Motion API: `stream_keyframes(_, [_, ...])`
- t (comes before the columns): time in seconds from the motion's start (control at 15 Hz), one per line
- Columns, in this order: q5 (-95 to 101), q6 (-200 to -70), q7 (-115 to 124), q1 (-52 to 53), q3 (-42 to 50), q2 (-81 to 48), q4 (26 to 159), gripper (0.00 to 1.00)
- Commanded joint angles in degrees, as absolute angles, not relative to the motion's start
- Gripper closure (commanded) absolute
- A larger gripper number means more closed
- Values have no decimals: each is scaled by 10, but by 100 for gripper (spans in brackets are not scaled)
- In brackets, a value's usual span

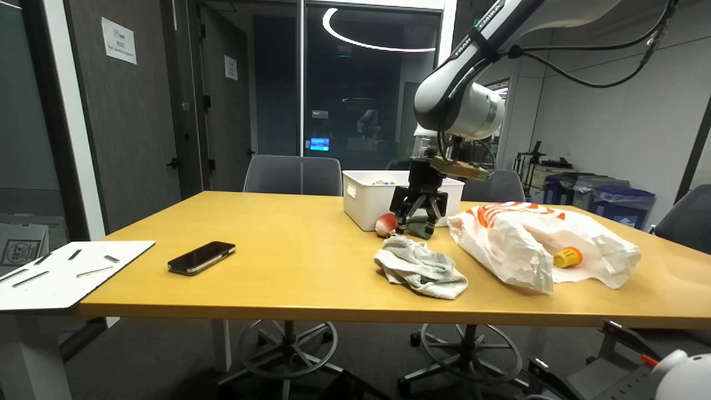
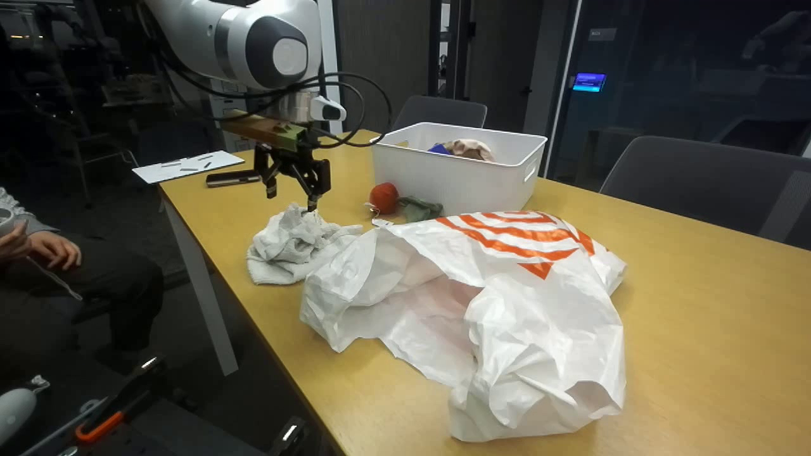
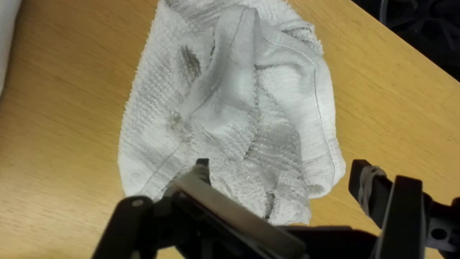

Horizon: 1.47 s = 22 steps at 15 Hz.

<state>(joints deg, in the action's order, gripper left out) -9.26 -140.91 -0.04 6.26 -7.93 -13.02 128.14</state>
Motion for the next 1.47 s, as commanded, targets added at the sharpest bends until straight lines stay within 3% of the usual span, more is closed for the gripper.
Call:
stream_keyframes(0.0, [-32,-1464,22,83,-71,-149,1302,0])
stream_keyframes(0.27, [104,-1456,120,117,-30,-190,1295,0])
stream_keyframes(0.67, [46,-1486,68,97,-61,-224,1286,0])
stream_keyframes(0.73, [38,-1488,66,95,-63,-225,1286,25])
stream_keyframes(0.8, [40,-1489,69,98,-60,-225,1286,26])
stream_keyframes(1.4, [45,-1459,107,112,-35,-214,1277,95])
